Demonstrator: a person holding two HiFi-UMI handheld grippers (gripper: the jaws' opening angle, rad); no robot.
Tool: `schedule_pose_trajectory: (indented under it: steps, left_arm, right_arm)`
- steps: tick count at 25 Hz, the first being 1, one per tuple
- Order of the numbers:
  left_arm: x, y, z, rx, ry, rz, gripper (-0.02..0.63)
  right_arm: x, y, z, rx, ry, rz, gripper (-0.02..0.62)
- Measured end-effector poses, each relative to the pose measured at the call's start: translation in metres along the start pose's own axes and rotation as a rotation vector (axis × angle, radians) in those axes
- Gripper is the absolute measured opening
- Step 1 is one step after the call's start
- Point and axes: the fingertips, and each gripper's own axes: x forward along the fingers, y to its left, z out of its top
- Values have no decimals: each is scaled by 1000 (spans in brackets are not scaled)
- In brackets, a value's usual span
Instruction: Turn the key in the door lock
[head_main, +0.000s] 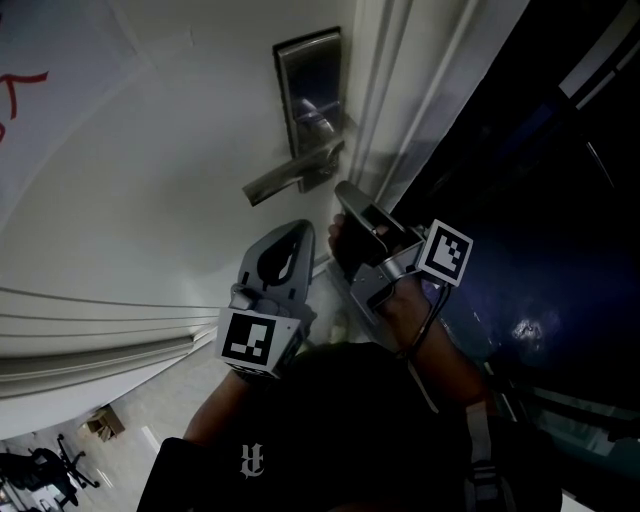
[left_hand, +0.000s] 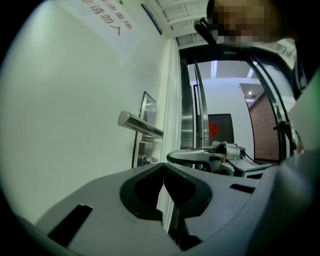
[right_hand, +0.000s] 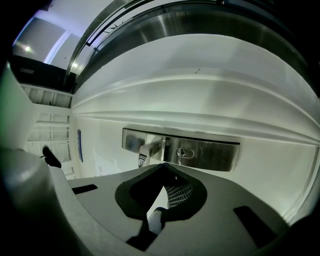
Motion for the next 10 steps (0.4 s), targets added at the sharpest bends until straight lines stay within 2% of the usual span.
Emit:
schedule_pose_trajectory:
  steps: [10]
  left_arm:
    - [3, 0, 1, 6, 0, 4, 6]
  right_arm:
    - [2, -1, 2, -14, 10, -3, 14]
